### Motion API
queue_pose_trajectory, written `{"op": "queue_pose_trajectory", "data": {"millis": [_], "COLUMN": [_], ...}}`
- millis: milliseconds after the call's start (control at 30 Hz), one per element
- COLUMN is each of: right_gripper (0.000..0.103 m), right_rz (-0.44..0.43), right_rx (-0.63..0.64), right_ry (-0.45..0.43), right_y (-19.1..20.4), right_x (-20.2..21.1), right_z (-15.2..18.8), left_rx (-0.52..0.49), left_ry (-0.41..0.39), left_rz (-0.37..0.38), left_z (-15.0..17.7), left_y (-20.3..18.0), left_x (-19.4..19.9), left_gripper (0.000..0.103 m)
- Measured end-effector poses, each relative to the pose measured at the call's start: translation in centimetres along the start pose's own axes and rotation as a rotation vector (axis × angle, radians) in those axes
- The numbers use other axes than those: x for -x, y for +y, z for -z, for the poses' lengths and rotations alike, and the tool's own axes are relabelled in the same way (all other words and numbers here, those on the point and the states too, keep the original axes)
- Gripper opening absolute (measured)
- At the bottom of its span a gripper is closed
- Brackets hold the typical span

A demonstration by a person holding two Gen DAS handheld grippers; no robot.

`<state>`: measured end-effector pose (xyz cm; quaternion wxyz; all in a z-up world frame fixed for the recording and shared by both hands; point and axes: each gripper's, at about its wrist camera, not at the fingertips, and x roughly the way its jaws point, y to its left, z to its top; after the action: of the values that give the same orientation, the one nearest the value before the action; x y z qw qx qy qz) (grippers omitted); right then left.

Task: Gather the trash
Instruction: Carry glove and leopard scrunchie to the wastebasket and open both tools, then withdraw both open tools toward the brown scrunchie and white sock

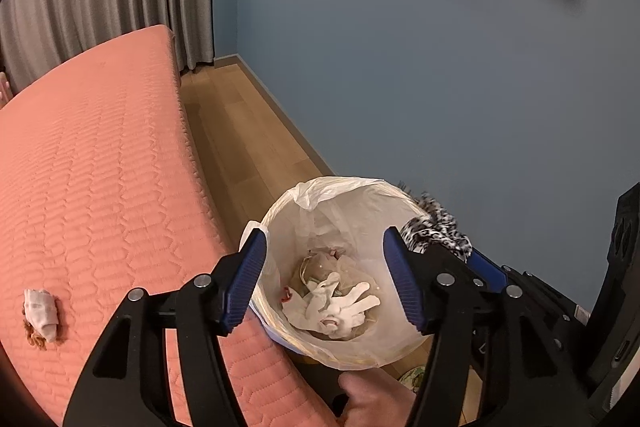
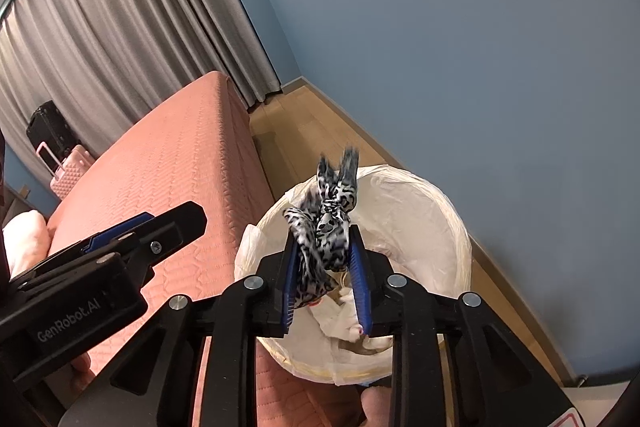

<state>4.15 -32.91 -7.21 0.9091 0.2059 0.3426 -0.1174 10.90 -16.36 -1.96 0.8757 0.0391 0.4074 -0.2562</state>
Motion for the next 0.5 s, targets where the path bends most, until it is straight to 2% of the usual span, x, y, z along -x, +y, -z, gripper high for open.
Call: {"op": "queue_pose_trajectory", "data": {"millis": [300, 367, 500], "right_gripper": [0.026, 0.030, 0.030], "right_rz": [-0.017, -0.024, -0.042], "right_rx": [0.011, 0.018, 0.042], "right_ry": [0.027, 0.029, 0.042], "right_y": [1.5, 2.2, 3.7], "right_x": [0.6, 0.8, 0.9], "right_z": [1.4, 1.7, 2.4], "left_rx": [0.040, 0.050, 0.080], "left_ry": [-0.004, -0.007, -0.013], "left_rz": [-0.003, -0.008, -0.016], "left_z": [0.8, 1.1, 1.8], "left_y": [1.9, 2.5, 4.1], "left_x": [0.6, 1.1, 2.1], "left_gripper": [0.058, 0.058, 0.058]}}
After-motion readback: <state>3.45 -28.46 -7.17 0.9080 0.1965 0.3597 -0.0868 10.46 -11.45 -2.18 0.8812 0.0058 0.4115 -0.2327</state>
